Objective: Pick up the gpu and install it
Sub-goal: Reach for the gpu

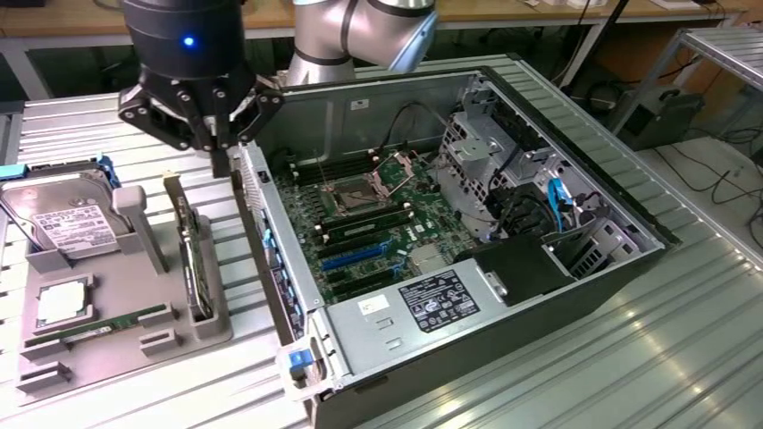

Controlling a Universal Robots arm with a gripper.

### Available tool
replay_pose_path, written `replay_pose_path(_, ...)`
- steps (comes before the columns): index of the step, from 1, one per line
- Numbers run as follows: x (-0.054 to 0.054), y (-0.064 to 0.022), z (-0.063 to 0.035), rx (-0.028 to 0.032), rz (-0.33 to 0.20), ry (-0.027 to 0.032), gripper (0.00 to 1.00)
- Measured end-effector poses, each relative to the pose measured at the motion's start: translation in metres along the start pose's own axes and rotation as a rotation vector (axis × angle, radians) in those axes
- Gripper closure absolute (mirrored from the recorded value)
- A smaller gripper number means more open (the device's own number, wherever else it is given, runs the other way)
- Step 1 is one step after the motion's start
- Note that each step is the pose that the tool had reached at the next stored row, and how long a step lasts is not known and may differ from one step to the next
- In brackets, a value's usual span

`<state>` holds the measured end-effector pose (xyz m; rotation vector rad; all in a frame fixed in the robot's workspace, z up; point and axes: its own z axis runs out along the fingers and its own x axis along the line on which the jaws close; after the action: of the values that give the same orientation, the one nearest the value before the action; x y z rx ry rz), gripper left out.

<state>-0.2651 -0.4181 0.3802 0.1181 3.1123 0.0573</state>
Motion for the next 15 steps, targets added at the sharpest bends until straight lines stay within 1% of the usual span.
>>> replay_pose_path(2, 0.009, -0.001, 0.0014, 0.0021, 0.0, 0.0, 0.89)
replay_pose_path(3, 0.018, -0.0019, 0.0033, 0.0037, 0.0, -0.0001, 0.89)
replay_pose_path(8, 0.041, -0.0037, 0.0109, 0.0054, 0.0, -0.0006, 0.89)
replay_pose_path(15, 0.041, -0.0037, 0.0109, 0.0059, 0.0, -0.0003, 0.89)
